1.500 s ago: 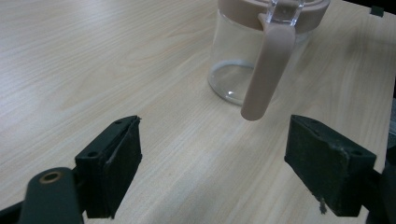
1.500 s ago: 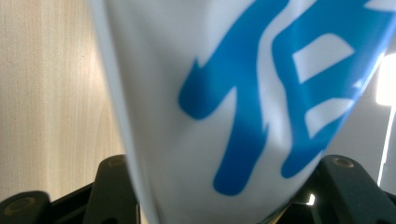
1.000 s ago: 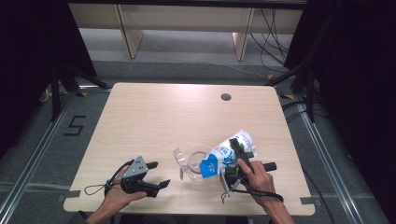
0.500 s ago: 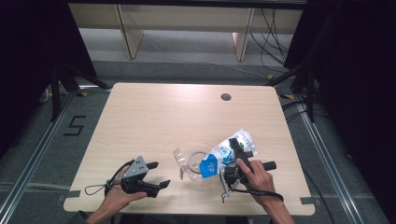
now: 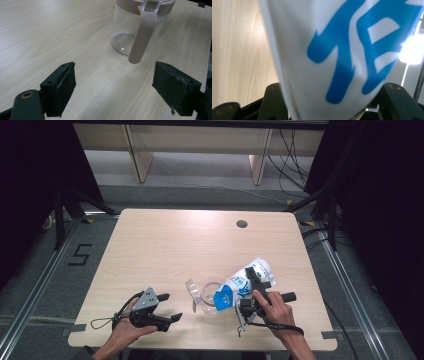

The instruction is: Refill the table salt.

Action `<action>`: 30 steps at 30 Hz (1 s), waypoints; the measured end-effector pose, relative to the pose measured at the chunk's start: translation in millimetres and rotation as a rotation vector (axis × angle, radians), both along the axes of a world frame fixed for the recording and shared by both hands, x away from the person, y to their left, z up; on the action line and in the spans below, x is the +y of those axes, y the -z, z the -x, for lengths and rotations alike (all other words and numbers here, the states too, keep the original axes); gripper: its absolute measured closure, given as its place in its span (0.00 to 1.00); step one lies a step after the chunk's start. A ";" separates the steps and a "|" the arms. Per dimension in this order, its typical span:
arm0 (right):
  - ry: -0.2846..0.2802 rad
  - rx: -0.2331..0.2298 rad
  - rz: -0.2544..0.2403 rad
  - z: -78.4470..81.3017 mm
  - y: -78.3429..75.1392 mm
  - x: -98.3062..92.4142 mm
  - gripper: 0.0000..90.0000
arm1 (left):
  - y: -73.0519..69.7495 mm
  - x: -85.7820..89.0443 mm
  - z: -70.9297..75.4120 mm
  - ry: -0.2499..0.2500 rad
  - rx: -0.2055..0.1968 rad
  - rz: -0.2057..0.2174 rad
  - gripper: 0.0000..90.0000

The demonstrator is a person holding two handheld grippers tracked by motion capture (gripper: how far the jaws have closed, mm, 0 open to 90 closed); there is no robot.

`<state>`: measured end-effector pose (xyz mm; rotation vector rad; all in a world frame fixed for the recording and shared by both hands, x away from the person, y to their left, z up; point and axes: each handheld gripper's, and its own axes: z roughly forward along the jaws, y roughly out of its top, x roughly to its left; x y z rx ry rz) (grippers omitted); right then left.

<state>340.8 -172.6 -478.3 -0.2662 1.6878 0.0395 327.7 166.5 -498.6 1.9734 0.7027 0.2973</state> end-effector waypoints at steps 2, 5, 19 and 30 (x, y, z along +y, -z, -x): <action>0.001 -0.003 0.000 0.0 -0.1 -0.1 0.52 | 0.3 -0.6 0.9 -0.010 0.011 0.009 0.20; -0.005 -0.016 0.008 -0.4 0.4 -0.1 0.52 | 0.3 -0.5 0.5 -0.005 0.006 0.004 0.20; 0.001 -0.023 -0.003 0.0 1.5 0.3 0.53 | 0.2 -0.4 0.5 -0.002 0.004 0.003 0.20; 0.023 -0.014 0.006 2.4 1.6 0.8 0.53 | 0.1 -0.4 0.2 0.003 0.001 0.000 0.20</action>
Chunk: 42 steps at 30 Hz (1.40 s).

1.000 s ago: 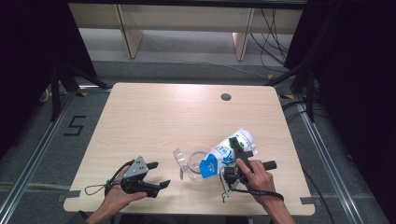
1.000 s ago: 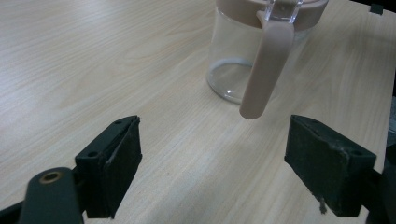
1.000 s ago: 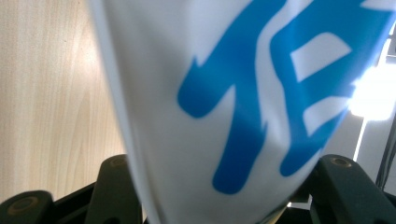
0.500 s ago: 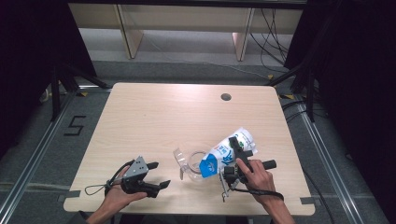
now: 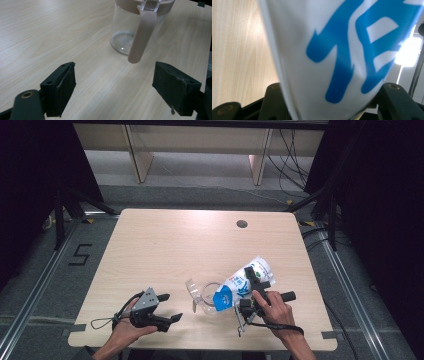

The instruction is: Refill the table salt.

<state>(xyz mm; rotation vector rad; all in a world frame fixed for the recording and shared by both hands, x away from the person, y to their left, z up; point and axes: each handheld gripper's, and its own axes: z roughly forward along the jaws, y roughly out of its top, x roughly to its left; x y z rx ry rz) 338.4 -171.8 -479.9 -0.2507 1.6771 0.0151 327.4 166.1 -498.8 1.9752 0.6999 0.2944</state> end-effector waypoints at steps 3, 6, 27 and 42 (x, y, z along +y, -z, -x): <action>-0.021 -0.014 0.001 -0.6 0.0 -0.1 0.53 | 0.0 -0.1 0.0 0.000 0.000 0.000 0.20; -0.065 -0.044 0.049 -2.3 -3.8 1.4 0.53 | 0.0 0.0 0.0 0.000 0.001 0.001 0.20; -0.037 -0.028 0.041 -0.3 -1.0 0.5 0.53 | 0.0 -0.1 0.1 0.000 0.001 -0.003 0.20; -0.036 -0.042 0.026 0.8 0.3 0.0 0.54 | 0.1 -0.1 0.0 0.003 0.000 -0.002 0.20</action>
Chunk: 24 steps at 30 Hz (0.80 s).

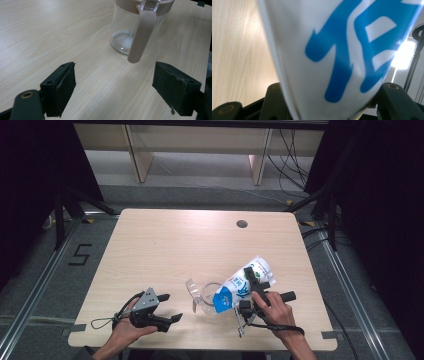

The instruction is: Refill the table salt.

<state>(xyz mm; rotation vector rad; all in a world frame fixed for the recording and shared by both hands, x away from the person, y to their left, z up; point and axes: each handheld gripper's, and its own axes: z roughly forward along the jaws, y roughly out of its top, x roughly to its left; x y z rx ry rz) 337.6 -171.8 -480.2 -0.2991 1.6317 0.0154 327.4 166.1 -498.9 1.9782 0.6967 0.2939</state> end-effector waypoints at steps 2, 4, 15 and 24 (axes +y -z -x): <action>-0.001 -0.001 0.000 0.0 0.0 -0.1 0.54 | 0.3 0.0 -0.3 0.004 0.000 0.004 0.20; -0.011 -0.009 0.020 -0.2 -1.7 0.5 0.54 | 0.0 -0.1 0.0 0.001 -0.001 0.000 0.20; -0.003 -0.008 0.009 0.8 -0.9 0.5 0.54 | 1.1 -4.5 0.7 0.010 0.007 -0.006 0.20; 0.004 -0.006 0.017 1.9 -2.4 0.6 0.55 | 1.8 -4.5 0.3 0.020 0.004 0.002 0.20</action>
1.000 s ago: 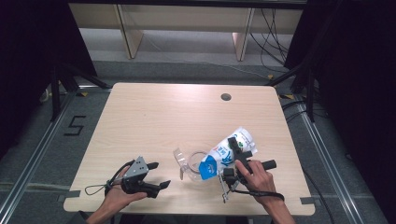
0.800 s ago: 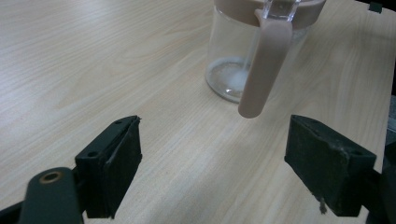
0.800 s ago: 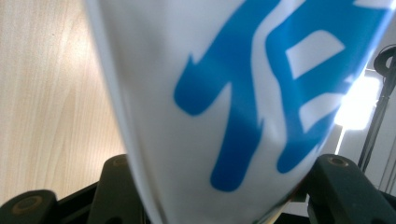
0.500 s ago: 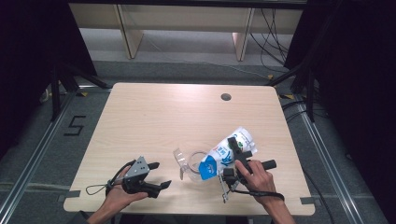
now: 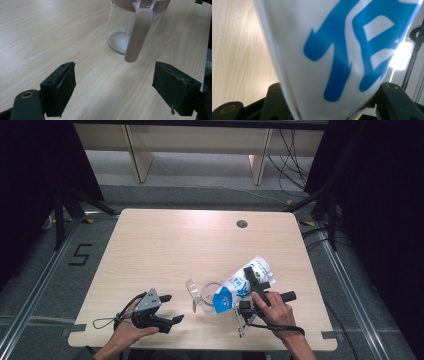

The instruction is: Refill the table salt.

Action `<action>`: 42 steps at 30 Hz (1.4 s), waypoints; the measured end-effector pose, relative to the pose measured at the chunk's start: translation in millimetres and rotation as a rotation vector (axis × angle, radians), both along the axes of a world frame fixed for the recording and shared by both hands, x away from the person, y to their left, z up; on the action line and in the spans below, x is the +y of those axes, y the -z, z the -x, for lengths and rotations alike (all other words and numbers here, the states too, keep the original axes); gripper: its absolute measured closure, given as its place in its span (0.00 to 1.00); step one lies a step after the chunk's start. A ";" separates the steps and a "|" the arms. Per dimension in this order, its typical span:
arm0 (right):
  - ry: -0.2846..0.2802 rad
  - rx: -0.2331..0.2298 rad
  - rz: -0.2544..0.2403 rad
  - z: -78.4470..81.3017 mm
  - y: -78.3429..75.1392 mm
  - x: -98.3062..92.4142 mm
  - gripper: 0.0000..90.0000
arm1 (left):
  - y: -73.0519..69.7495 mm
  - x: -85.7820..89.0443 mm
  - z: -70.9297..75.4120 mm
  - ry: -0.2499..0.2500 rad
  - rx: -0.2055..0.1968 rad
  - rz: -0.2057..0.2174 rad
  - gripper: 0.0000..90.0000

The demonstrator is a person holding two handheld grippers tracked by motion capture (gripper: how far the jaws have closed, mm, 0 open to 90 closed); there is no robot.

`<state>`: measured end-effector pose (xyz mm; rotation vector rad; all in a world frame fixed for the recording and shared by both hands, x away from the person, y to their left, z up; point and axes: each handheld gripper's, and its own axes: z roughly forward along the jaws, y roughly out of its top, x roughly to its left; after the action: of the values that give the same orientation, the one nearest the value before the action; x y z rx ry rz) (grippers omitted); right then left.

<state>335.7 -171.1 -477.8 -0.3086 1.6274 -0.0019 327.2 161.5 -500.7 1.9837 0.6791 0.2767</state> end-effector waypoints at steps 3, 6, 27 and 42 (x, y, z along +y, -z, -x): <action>-0.002 -0.001 0.001 0.1 0.2 0.1 0.55 | 0.1 -0.3 0.7 -0.006 0.005 0.003 0.20; 0.000 -0.002 0.004 0.2 0.1 0.2 0.55 | 0.1 -0.2 0.7 -0.005 0.005 0.002 0.20; -0.010 -0.016 0.028 0.5 -2.3 0.4 0.56 | 0.1 -0.6 2.4 0.000 0.003 -0.003 0.20; -0.018 -0.028 0.024 0.3 -2.5 -0.3 0.56 | -0.1 -0.5 2.5 -0.002 0.002 -0.006 0.20</action>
<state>335.4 -171.4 -475.4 -0.3398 1.5983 -0.0117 324.6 161.0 -500.6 1.9894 0.6822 0.2785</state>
